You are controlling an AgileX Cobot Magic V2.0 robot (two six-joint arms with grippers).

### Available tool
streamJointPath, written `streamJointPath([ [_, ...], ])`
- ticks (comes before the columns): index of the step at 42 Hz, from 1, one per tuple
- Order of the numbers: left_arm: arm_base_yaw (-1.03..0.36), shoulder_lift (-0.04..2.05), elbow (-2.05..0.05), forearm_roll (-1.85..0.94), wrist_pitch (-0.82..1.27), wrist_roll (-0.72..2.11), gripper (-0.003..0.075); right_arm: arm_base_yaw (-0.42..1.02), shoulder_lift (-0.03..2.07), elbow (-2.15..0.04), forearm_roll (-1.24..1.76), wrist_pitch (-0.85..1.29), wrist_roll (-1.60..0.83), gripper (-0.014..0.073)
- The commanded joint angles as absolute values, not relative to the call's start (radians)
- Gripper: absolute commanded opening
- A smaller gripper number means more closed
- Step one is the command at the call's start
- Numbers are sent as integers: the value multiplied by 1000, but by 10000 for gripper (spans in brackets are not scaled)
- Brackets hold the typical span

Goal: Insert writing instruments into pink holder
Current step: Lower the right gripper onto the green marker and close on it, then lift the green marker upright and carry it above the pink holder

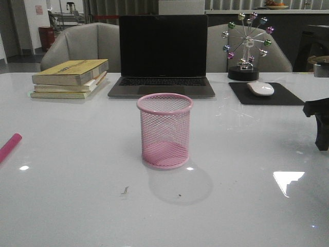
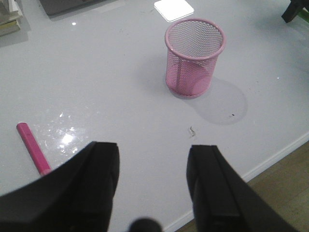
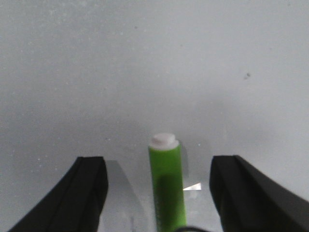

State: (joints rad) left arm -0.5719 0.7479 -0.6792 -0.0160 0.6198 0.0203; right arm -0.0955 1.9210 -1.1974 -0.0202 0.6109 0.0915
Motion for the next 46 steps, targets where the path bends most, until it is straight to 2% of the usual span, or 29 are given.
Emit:
streamJointPath([
  [1,-578,748,-706,-19,546,20,382,-104,1892,-1220,-32,607,86,539],
  [3,-578,748,-706,-19,546,20,382,-104,1891,-1220,-32,605,86,497],
  [11,-578,748,-706,-19,546,20,382,-104,1886,-1232,-32,607,86,232],
  [16,-578,748,-706,-19,546,20,382,-103,1868,-1231,-32,601,86,162],
  [23,-578,748,-706,-19,546,20,382,-81,1771,-1185,-32,534,86,150],
  [29,-578,748,-706,-19,546,20,382,-15,1617,-1081,-32,338,86,150],
  [38,-578,748,-706,-19,546,20,382,166,1386,-935,-32,0,86,150],
  [46,-578,748,-706,-19,546,20,382,344,1314,-888,-32,-204,86,150],
])
